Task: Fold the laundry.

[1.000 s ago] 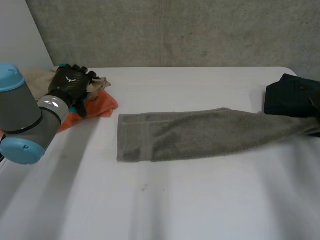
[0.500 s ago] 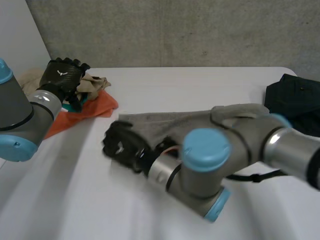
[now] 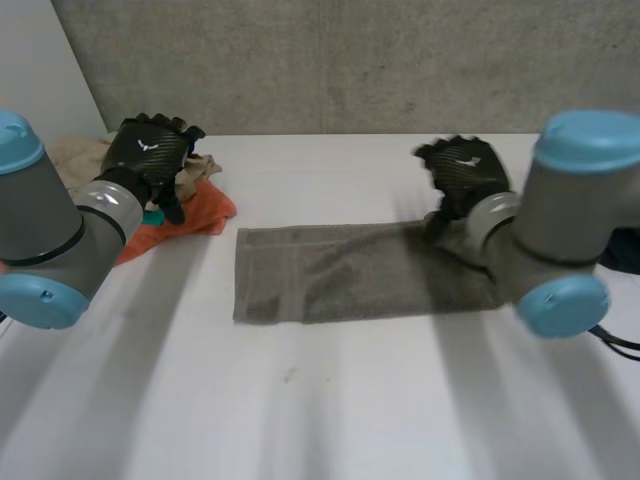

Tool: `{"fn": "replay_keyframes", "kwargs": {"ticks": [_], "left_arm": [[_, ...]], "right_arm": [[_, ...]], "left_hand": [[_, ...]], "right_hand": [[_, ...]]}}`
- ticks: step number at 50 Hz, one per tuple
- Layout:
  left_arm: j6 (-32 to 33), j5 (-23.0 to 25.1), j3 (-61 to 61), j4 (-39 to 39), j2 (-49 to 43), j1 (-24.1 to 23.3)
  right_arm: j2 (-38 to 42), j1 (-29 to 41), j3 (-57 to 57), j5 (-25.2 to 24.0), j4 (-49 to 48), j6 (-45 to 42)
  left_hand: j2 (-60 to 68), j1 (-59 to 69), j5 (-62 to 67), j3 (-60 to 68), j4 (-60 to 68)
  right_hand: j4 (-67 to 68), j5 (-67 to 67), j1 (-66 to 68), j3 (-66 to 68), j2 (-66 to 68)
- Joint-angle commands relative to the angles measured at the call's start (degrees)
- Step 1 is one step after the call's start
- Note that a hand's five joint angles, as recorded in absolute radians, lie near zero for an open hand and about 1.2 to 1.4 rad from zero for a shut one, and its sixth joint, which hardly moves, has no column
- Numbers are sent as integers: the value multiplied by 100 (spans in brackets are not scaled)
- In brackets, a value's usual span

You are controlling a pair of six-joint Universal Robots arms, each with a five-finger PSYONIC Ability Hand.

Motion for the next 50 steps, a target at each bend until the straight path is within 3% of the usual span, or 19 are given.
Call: {"fn": "replay_keyframes", "kwargs": {"ticks": [1, 8, 21, 24, 28, 29, 32, 40, 47, 50], "left_arm": [[15, 5, 31, 3, -73, -39], [15, -4, 5, 3, -82, -4], [15, 5, -4, -6, -100, 75], [7, 5, -4, -6, -91, 92], [-11, 14, -4, -6, -65, 110], [-11, 22, -4, -6, -56, 110], [-37, 40, -13, -15, -12, 101], [-300, 242, -39, -6, 207, 40], [-635, 242, -83, 20, 383, 75], [-661, 242, -101, 20, 392, 75]], "right_arm": [[1026, -705, -1491, -615, 1559, 1291], [1897, -758, -2713, -739, 2149, 1643], [2724, -459, -3408, -220, 1630, 914], [2812, -389, -3479, -176, 1604, 817], [2873, -327, -3610, -141, 1613, 765], [2865, -284, -3672, -124, 1613, 738], [2777, -205, -3734, -159, 1604, 651], [2180, 463, -3453, -580, 1236, 316], [1705, 1551, -2128, -1607, 175, 176], [1722, 1834, -1792, -1802, -240, 79]], "left_hand": [[-181, -92, -283, -209, -157], [-181, -92, -283, -209, -157], [-181, -92, -283, -209, -157], [-181, -92, -283, -209, -157], [-181, -92, -283, -209, -157], [-181, -92, -283, -209, -157], [-181, -92, -283, -209, -157], [-181, -92, -283, -209, -157], [-181, -92, -283, -209, -157], [-181, -92, -283, -209, -157]], "right_hand": [[208, 142, 142, 229, 230], [696, 630, 629, 717, 718], [1083, 1016, 1016, 1104, 1105], [1820, 1754, 1754, 1841, 1842], [5330, 5264, 5263, 5351, 5352], [6773, 6707, 6706, 6794, 6795], [6788, 6721, 6721, 6808, 6809], [6788, 6721, 6721, 6808, 6809], [6788, 6721, 6721, 6808, 6809], [6788, 6721, 6721, 6808, 6809]]}}
